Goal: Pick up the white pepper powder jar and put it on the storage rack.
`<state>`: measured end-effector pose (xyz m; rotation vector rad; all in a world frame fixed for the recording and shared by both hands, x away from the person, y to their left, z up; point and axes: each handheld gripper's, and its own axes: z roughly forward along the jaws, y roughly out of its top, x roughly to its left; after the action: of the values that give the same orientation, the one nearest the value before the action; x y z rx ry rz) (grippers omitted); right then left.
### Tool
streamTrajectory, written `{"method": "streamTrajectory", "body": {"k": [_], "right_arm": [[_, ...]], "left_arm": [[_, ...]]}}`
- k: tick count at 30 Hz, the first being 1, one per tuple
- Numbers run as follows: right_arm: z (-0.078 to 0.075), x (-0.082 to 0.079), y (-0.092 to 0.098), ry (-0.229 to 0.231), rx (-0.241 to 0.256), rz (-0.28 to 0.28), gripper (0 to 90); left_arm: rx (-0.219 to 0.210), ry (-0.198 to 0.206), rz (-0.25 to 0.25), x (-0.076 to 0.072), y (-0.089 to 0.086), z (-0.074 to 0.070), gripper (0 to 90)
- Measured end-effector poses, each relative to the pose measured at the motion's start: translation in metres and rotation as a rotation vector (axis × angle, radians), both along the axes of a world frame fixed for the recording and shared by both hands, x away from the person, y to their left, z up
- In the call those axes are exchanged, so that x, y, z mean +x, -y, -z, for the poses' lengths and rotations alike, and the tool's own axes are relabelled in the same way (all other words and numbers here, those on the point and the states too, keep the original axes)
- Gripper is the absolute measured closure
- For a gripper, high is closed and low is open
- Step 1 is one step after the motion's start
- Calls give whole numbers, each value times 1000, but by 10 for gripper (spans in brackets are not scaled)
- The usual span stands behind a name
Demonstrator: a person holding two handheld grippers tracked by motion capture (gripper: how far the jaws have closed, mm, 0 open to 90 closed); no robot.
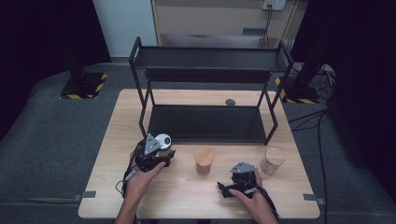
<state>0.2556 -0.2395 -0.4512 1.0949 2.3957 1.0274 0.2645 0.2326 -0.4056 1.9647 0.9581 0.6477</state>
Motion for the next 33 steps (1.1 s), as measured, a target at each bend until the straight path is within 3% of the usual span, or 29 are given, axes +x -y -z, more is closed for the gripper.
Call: {"method": "streamTrajectory", "body": {"k": [33], "right_arm": [[0,0,0,-1,-1,-1,4]], "left_arm": [[-10,10,16,57,26,-5,288]]}}
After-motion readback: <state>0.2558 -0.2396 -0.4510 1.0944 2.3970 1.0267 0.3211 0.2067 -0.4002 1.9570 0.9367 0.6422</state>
